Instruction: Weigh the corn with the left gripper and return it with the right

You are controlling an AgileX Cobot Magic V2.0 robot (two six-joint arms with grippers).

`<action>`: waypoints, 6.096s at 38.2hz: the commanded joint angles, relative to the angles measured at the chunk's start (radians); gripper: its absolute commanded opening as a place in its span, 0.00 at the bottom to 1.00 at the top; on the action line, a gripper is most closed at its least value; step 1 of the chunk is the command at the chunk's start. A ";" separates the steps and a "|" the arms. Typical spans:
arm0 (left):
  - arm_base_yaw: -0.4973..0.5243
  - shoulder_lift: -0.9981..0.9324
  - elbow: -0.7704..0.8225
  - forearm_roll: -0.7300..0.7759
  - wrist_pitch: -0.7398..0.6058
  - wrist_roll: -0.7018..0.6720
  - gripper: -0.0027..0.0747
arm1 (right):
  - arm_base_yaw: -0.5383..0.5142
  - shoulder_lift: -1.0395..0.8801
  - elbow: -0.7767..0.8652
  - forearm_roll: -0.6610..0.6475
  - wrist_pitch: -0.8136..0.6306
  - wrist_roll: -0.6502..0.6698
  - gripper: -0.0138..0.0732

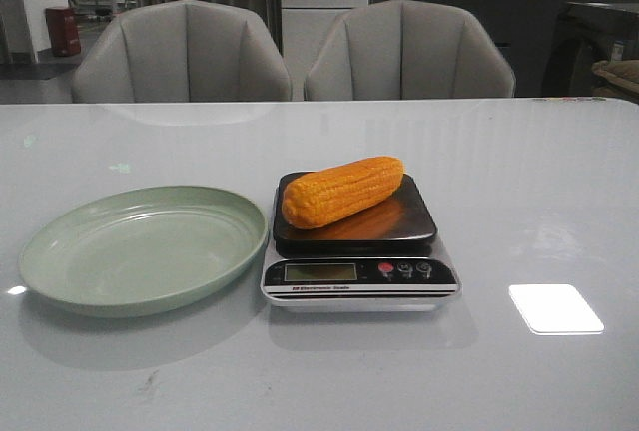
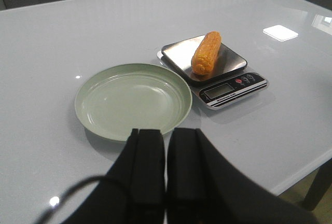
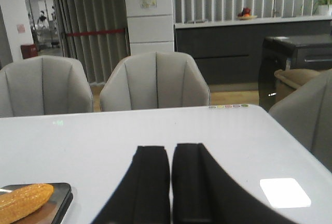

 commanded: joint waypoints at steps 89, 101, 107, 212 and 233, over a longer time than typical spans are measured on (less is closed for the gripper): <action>0.003 0.014 -0.025 -0.004 -0.070 0.000 0.18 | 0.660 1.888 -1.603 -0.093 0.970 0.928 0.76; 0.003 0.014 -0.025 -0.004 -0.070 0.000 0.18 | 0.656 1.935 -1.608 -0.093 0.954 0.925 0.36; 0.003 0.014 -0.025 -0.004 -0.070 0.000 0.18 | 0.685 1.920 -1.650 -0.092 0.969 0.865 0.32; 0.003 0.014 -0.025 -0.004 -0.070 0.000 0.18 | 0.408 0.442 -0.479 0.323 0.379 -0.296 0.84; 0.003 0.014 -0.025 -0.004 -0.070 0.000 0.18 | 0.408 -0.056 -0.024 0.323 0.092 -0.298 0.84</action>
